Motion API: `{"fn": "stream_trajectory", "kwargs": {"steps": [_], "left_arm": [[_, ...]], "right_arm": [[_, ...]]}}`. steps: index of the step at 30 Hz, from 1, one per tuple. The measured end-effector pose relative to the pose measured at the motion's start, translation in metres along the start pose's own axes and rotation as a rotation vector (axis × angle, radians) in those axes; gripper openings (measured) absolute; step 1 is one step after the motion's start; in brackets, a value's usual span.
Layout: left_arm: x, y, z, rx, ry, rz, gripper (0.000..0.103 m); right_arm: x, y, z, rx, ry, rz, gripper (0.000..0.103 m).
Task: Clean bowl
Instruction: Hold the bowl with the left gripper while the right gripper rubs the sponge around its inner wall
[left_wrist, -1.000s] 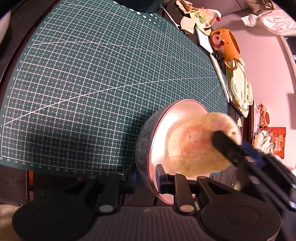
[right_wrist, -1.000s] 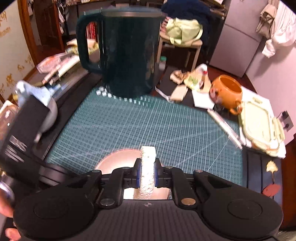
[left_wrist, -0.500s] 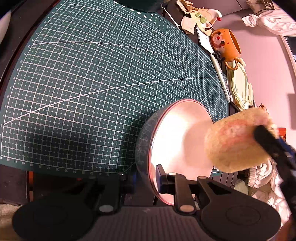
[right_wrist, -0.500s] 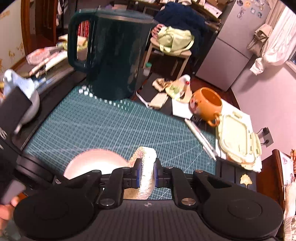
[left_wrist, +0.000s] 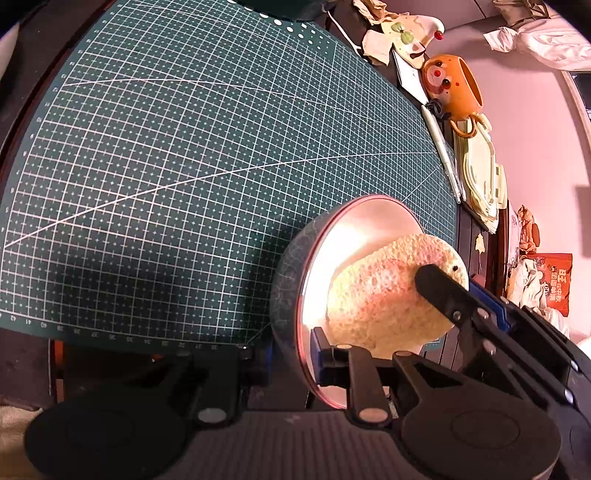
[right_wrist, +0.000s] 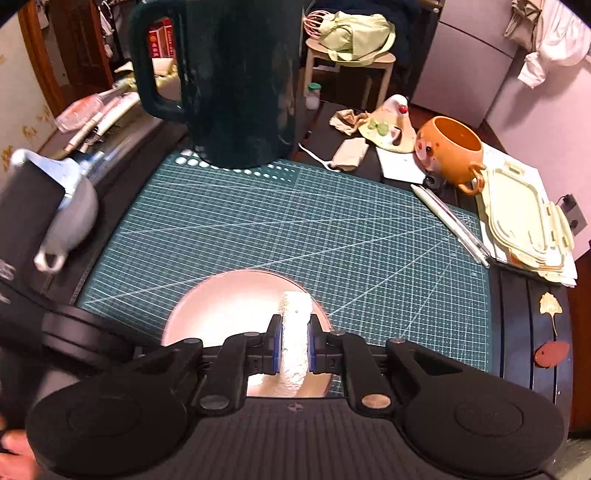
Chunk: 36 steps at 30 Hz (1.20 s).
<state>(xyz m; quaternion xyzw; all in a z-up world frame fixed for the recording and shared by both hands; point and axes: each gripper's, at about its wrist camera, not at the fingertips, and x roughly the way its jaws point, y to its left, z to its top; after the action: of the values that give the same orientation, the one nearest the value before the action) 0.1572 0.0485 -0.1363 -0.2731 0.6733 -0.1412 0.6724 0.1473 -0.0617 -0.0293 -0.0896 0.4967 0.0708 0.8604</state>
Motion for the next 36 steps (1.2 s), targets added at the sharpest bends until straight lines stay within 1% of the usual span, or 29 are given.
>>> {"fn": "stream_trajectory", "kwargs": {"steps": [2, 6, 8, 11, 14, 17, 22, 25, 27, 30, 32, 34, 36], "left_arm": [[0.000, 0.000, 0.002, -0.002, 0.001, -0.002, 0.019], [-0.003, -0.002, 0.002, -0.004, 0.001, -0.001, 0.018], [-0.001, -0.001, 0.007, -0.005, 0.002, 0.000, 0.019], [0.004, 0.002, 0.011, -0.007, 0.002, 0.000, 0.019], [0.009, 0.004, 0.015, -0.008, 0.003, 0.001, 0.019], [0.014, 0.007, 0.018, -0.010, 0.003, -0.001, 0.019], [0.014, 0.015, 0.019, -0.012, 0.003, -0.006, 0.019], [0.014, 0.018, 0.019, -0.014, 0.004, -0.008, 0.019], [0.014, 0.019, 0.020, -0.014, 0.004, -0.008, 0.019], [0.017, 0.022, 0.024, -0.016, 0.005, -0.007, 0.018], [0.019, 0.023, 0.027, -0.016, 0.005, -0.005, 0.018], [0.021, 0.025, 0.029, -0.016, 0.004, -0.004, 0.018], [0.022, 0.024, 0.029, -0.018, 0.003, -0.005, 0.018]], "right_arm": [[-0.001, -0.004, 0.003, -0.002, 0.012, -0.019, 0.012], [-0.014, -0.007, 0.004, -0.027, -0.016, -0.045, 0.012], [-0.027, -0.009, 0.007, -0.032, -0.051, -0.055, 0.012], [-0.046, -0.013, 0.013, -0.005, -0.099, -0.031, 0.012], [-0.055, -0.015, 0.017, 0.013, -0.126, 0.002, 0.012], [-0.051, -0.011, 0.018, 0.008, -0.129, 0.049, 0.012], [-0.023, 0.001, 0.010, -0.009, -0.084, 0.058, 0.012], [-0.006, 0.004, 0.003, -0.023, -0.050, 0.036, 0.012], [-0.005, 0.006, 0.000, -0.063, -0.051, -0.008, 0.012], [-0.011, 0.005, 0.001, -0.114, -0.057, -0.070, 0.012], [-0.021, 0.002, 0.004, -0.117, -0.079, -0.086, 0.012], [-0.032, -0.002, 0.008, -0.109, -0.106, -0.083, 0.012], [-0.042, -0.008, 0.013, -0.074, -0.129, -0.045, 0.012]]}}
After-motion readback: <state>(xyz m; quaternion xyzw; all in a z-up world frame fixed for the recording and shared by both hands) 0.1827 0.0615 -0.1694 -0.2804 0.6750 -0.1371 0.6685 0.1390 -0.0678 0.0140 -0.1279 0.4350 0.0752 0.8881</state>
